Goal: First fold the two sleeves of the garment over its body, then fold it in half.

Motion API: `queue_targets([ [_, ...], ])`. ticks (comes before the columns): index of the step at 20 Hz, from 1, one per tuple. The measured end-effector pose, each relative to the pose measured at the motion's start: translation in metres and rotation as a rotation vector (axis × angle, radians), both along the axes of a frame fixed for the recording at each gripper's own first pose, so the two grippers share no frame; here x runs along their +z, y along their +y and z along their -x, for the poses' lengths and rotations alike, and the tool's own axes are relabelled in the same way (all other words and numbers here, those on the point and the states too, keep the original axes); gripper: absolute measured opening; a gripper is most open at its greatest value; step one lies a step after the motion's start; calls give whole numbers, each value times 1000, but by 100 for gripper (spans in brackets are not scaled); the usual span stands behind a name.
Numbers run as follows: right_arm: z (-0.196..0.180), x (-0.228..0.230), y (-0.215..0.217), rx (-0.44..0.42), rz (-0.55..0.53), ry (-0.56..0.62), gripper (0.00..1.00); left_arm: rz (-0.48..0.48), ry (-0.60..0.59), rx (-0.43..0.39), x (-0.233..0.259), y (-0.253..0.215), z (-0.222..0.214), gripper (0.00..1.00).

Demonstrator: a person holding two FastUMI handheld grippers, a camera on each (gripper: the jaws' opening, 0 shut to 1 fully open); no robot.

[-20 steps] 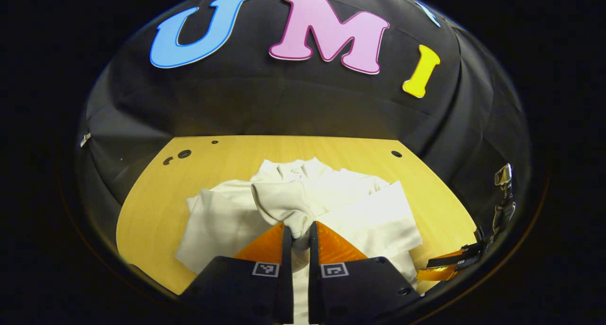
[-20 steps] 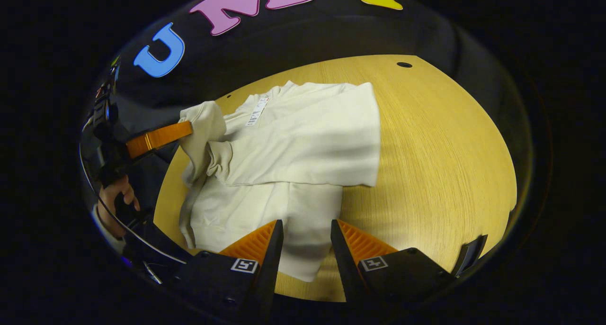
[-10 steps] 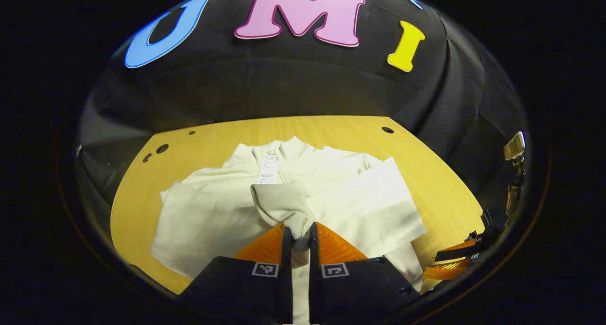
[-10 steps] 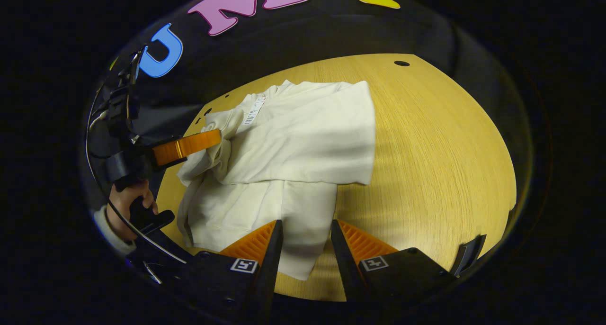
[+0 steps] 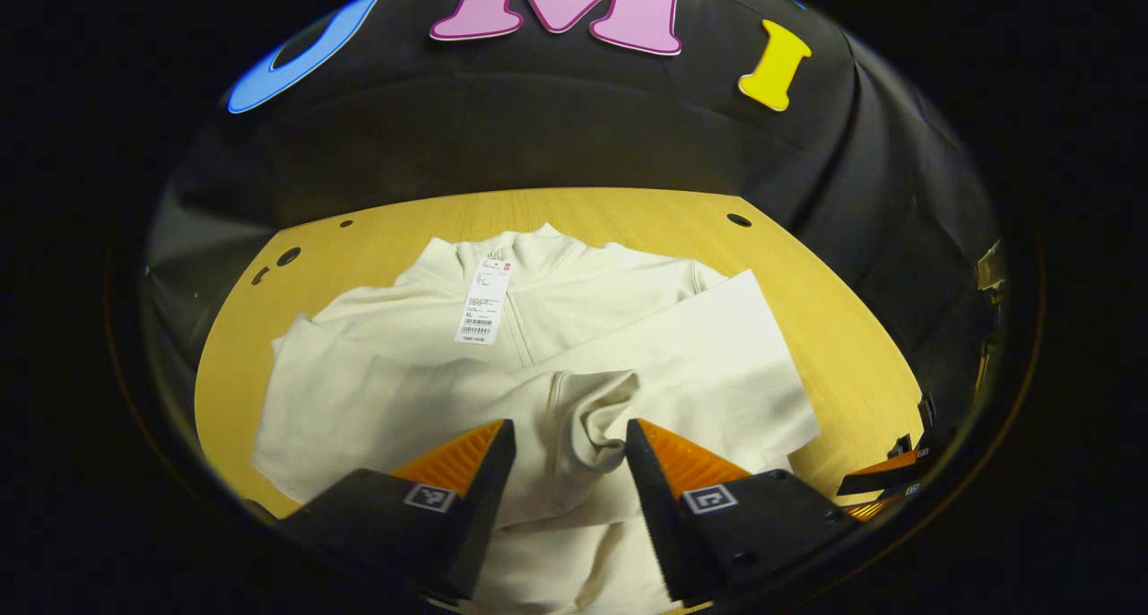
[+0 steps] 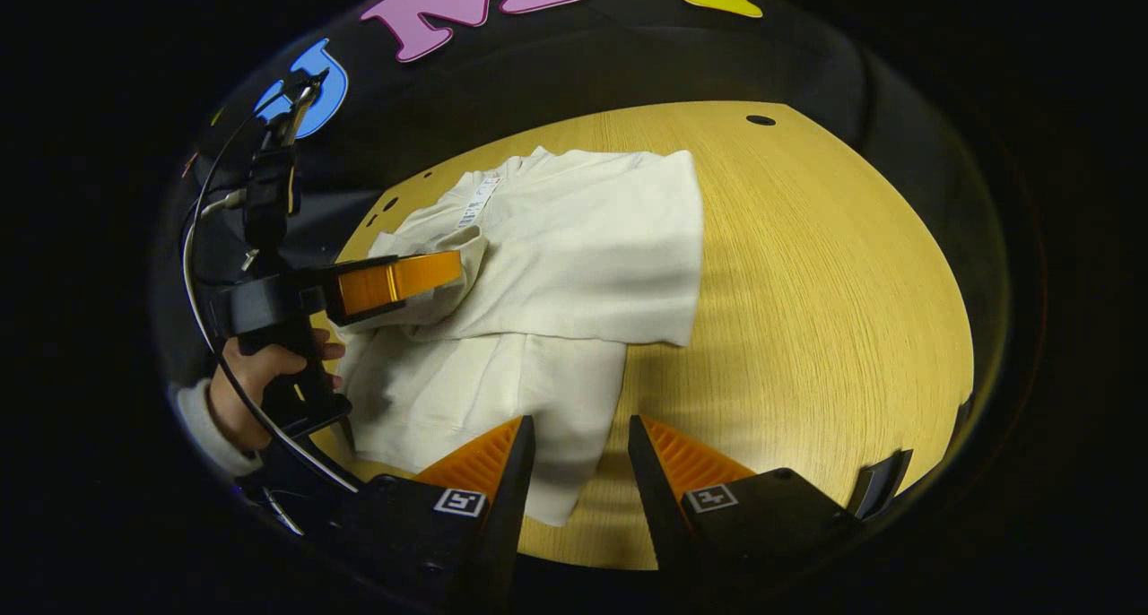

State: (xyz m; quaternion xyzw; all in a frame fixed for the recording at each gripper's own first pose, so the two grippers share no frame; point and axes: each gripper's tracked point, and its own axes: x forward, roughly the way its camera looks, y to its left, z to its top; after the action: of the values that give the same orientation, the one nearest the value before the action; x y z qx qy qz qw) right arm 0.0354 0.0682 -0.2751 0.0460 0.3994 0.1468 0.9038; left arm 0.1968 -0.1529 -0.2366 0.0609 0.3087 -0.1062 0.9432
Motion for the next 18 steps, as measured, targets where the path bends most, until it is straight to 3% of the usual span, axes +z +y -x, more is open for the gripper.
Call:
queue_targets([
  [1, 1, -1, 0, -1, -2, 2, 66, 5, 5, -8, 0, -4, 2, 90],
  [3, 3, 0, 1, -4, -4, 5, 66, 2, -1, -29, 0, -6, 5, 100],
  [7, 2, 0, 1, -18, -5, 1, 66, 25, -31, -55, 17, -5, 20, 95],
  [9, 3, -1, 1, -10, 13, -1, 66, 38, -55, -63, 31, 1, 34, 99],
  [18, 19, -9, 22, 93, 15, 11, 78, 25, -72, -12, 41, 67, 120, 99],
])
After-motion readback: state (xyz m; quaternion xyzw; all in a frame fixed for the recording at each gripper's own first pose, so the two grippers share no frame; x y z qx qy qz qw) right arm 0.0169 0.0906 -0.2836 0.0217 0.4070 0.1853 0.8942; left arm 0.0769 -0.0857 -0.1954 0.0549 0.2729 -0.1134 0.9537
